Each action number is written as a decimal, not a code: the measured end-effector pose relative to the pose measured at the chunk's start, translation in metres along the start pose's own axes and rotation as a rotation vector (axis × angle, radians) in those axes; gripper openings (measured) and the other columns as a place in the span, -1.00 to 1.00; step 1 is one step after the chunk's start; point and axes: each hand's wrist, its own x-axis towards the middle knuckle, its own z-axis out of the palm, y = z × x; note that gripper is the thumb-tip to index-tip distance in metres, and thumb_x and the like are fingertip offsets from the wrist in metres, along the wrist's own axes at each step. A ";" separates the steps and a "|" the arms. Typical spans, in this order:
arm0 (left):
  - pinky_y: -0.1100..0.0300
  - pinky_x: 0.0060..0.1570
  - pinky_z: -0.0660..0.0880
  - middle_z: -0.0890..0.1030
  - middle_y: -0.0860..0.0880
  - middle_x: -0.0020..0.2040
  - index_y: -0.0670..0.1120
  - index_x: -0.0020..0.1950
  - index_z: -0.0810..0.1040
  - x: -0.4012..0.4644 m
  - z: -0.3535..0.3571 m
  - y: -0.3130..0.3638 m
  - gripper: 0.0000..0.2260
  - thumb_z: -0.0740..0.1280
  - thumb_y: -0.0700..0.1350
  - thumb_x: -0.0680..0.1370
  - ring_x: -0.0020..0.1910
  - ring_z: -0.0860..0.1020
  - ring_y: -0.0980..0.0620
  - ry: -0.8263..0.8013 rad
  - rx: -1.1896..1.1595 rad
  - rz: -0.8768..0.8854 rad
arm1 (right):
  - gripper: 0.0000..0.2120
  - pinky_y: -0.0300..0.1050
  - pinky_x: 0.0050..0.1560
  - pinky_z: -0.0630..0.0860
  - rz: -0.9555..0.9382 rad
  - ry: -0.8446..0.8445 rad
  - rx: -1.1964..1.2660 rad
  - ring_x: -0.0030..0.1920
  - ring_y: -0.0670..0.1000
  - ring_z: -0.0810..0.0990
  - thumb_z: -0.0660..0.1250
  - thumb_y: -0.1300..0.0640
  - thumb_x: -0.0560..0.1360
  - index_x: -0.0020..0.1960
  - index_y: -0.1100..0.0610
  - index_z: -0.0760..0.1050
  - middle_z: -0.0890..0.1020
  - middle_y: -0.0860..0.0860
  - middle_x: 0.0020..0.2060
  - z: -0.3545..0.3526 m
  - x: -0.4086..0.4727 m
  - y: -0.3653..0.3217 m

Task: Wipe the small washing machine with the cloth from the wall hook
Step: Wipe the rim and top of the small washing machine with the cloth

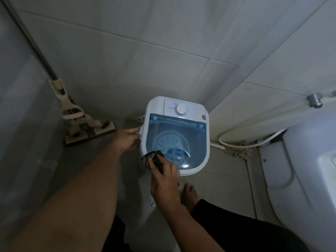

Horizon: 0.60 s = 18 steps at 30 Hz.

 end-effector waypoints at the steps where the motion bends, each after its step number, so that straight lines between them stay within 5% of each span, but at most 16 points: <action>1: 0.08 0.10 0.56 0.69 -0.17 0.10 -0.05 0.37 0.57 0.002 -0.002 -0.001 -0.65 0.32 -0.27 0.60 -0.02 0.62 -0.08 -0.005 -0.006 0.000 | -0.45 0.06 0.13 0.47 0.007 0.003 -0.009 0.16 0.19 0.48 0.25 0.27 0.48 0.45 0.02 0.46 0.48 0.14 0.38 0.002 0.005 -0.006; 3: 0.06 0.12 0.59 0.69 -0.21 0.15 -0.03 0.37 0.58 0.006 -0.006 -0.003 -0.64 0.32 -0.26 0.60 -0.01 0.62 -0.09 -0.016 0.004 0.000 | -0.44 0.05 0.10 0.47 0.031 -0.008 -0.028 0.13 0.18 0.47 0.19 0.24 0.46 0.44 0.00 0.47 0.48 0.11 0.37 0.004 0.016 -0.018; 7: 0.29 -0.27 0.55 0.64 -0.20 -0.09 -0.03 0.37 0.58 0.008 -0.012 -0.008 -0.63 0.30 -0.27 0.59 -0.15 0.51 -0.05 -0.044 0.006 0.003 | -0.44 0.03 0.06 0.44 0.087 -0.028 -0.023 0.12 0.15 0.48 0.25 0.23 0.46 0.44 -0.04 0.46 0.48 0.08 0.36 0.010 0.031 -0.036; 11: 0.25 -0.18 0.53 0.67 -0.09 -0.10 0.01 0.36 0.59 0.016 -0.016 -0.009 -0.65 0.33 -0.24 0.59 -0.25 0.58 0.08 -0.065 0.006 0.006 | -0.40 0.03 0.01 0.44 0.156 -0.006 -0.030 0.09 0.14 0.49 0.36 0.21 0.41 0.43 -0.08 0.45 0.50 0.08 0.32 0.016 0.050 -0.044; 16: 0.21 -0.08 0.61 0.69 -0.22 0.13 -0.08 0.37 0.58 0.021 -0.019 -0.015 -0.63 0.34 -0.30 0.57 -0.04 0.62 -0.05 -0.111 -0.053 0.033 | -0.40 0.04 -0.05 0.43 0.239 0.009 -0.037 0.06 0.13 0.49 0.43 0.16 0.40 0.42 -0.12 0.46 0.48 0.06 0.28 0.020 0.080 -0.046; 18: 0.19 -0.09 0.61 0.73 -0.15 -0.01 -0.16 0.35 0.58 0.024 -0.019 -0.018 -0.66 0.32 -0.32 0.58 -0.14 0.65 0.01 -0.111 -0.089 0.030 | -0.44 0.05 -0.04 0.43 0.258 0.016 -0.080 0.07 0.15 0.50 0.45 0.09 0.42 0.40 -0.13 0.47 0.49 0.06 0.28 0.022 0.101 -0.041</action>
